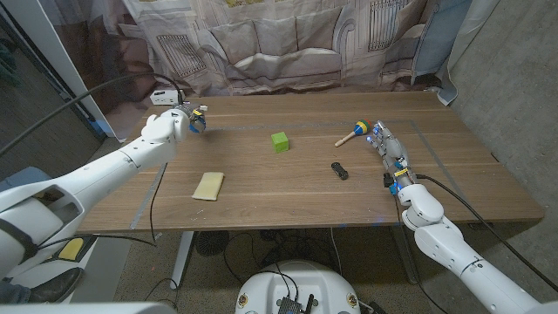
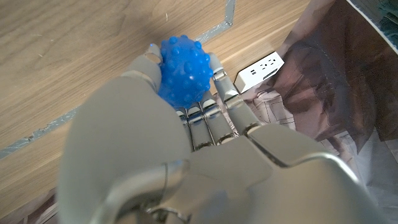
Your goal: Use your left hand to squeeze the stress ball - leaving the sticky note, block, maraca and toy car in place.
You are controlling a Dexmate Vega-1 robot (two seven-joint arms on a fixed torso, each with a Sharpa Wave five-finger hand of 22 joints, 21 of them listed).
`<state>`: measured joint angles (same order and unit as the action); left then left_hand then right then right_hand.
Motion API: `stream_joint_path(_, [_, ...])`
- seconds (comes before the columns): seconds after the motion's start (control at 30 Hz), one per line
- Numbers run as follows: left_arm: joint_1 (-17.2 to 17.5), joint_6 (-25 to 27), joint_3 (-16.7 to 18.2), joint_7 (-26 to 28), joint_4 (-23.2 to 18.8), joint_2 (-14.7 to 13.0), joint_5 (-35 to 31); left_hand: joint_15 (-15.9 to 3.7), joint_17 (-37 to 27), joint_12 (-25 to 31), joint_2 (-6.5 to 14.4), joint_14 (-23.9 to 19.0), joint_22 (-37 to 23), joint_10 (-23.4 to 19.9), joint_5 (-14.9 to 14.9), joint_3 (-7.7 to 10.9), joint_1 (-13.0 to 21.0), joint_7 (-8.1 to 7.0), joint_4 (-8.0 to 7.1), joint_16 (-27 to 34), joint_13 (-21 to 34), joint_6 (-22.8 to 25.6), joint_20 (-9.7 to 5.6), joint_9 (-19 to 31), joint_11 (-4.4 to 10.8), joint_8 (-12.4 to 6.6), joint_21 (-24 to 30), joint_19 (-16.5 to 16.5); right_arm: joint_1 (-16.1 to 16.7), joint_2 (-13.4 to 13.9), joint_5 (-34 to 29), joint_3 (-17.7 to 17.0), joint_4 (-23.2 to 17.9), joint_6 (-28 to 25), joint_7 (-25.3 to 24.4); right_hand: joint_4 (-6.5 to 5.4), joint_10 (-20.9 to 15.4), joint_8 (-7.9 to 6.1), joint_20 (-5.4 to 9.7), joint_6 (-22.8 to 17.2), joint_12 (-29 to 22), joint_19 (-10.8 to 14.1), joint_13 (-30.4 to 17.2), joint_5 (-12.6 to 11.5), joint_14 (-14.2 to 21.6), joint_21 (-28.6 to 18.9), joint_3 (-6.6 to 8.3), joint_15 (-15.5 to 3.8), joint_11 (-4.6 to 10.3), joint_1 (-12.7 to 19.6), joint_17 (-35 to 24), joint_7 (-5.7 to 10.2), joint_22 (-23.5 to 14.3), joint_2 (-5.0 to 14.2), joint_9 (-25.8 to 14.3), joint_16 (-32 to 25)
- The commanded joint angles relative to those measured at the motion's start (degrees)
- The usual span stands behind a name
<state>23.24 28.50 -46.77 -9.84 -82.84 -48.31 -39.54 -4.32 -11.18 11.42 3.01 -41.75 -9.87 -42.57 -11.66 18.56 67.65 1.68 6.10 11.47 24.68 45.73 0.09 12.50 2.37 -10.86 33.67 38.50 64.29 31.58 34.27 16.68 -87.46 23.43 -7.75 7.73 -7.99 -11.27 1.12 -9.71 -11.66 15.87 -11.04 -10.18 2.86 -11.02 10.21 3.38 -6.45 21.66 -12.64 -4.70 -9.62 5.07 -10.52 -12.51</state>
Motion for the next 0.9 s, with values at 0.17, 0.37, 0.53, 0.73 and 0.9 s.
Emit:
stream_joint_path(0.17, [3.7, -1.2, 2.4, 9.8, 1.2, 0.1, 2.1, -0.58, -0.2, 0.4, 0.2, -0.8, -0.2, -0.4, -0.2, 0.02, -0.5, -0.16, 0.42, 0.4, -0.1, 0.7, -0.57, 0.0, 0.06, -0.52, 0.0, 0.5, -0.4, 0.4, -0.1, 0.2, -0.4, -0.9, 0.1, 0.06, -0.3, 0.16, -0.04, -0.5, 0.2, 0.2, -0.2, 0.0, 0.1, -0.1, 0.03, 0.06, -0.11, 0.6, -0.2, -0.18, -0.1, 0.25, -0.2, 0.0])
stream_joint_path(0.37, [4.8, -3.0, 3.3, 13.5, 3.1, 0.6, 4.3, -0.67, -0.2, 0.4, 0.1, -0.8, -0.2, -0.5, -0.2, 0.03, -0.6, -0.02, 0.49, 0.4, -0.2, 0.7, -0.62, 0.0, -0.04, -0.56, -0.1, 0.5, -0.5, 0.4, -0.1, 0.3, -0.5, -1.3, 0.0, 0.05, -0.3, 0.15, -0.05, -0.5, 0.2, 0.3, -0.2, 0.0, 0.1, -0.1, 0.03, 0.05, -0.1, 0.6, -0.2, -0.19, -0.1, 0.27, -0.2, 0.0])
stream_joint_path(0.53, [5.0, -4.0, 3.2, 15.0, 4.7, 1.0, 5.4, -0.6, -0.2, 0.5, 0.2, -0.8, -0.2, -0.5, -0.2, 0.07, -0.8, -0.06, 0.53, 0.4, -0.3, 0.8, -0.65, -0.1, -0.11, -0.58, -0.1, 0.5, -0.6, 0.4, -0.2, 0.5, -0.3, -1.5, 0.0, 0.04, -0.3, 0.14, -0.04, -0.6, 0.2, 0.3, -0.2, 0.0, 0.1, -0.1, 0.04, 0.06, -0.02, 0.6, -0.2, -0.2, -0.1, 0.29, -0.2, 0.0])
stream_joint_path(0.73, [5.7, -4.0, 3.5, 16.9, 5.3, 0.7, 6.4, -0.41, -0.2, 0.4, 0.1, -0.2, -0.2, -0.3, -0.2, 0.12, -0.9, 0.12, 0.73, 0.2, -0.4, 0.8, -0.54, -0.1, -0.34, -0.59, -0.3, 0.3, -0.9, 0.4, -0.7, 0.5, -0.3, -1.6, -0.5, 0.04, -0.2, 0.14, -0.04, -0.6, 0.2, 0.3, -0.2, 0.0, 0.1, -0.1, 0.04, 0.03, -0.04, 0.6, -0.2, -0.16, -0.1, 0.3, -0.2, 0.0])
stream_joint_path(0.9, [5.8, -4.5, 3.5, 18.0, 6.5, 0.9, 7.3, -0.36, -0.2, 0.4, 0.1, -0.2, -0.3, -0.2, -0.2, 0.14, -1.0, 0.24, 0.8, 0.2, -0.5, 0.6, -0.52, -0.2, -0.4, -0.54, -0.4, 0.2, -1.5, 0.3, -0.8, 0.7, 0.1, -1.6, -0.1, 0.04, -0.3, 0.13, -0.04, -0.6, 0.2, 0.3, -0.2, 0.0, 0.0, -0.1, 0.03, 0.05, 0.02, 0.6, -0.2, -0.16, -0.1, 0.29, -0.2, 0.0])
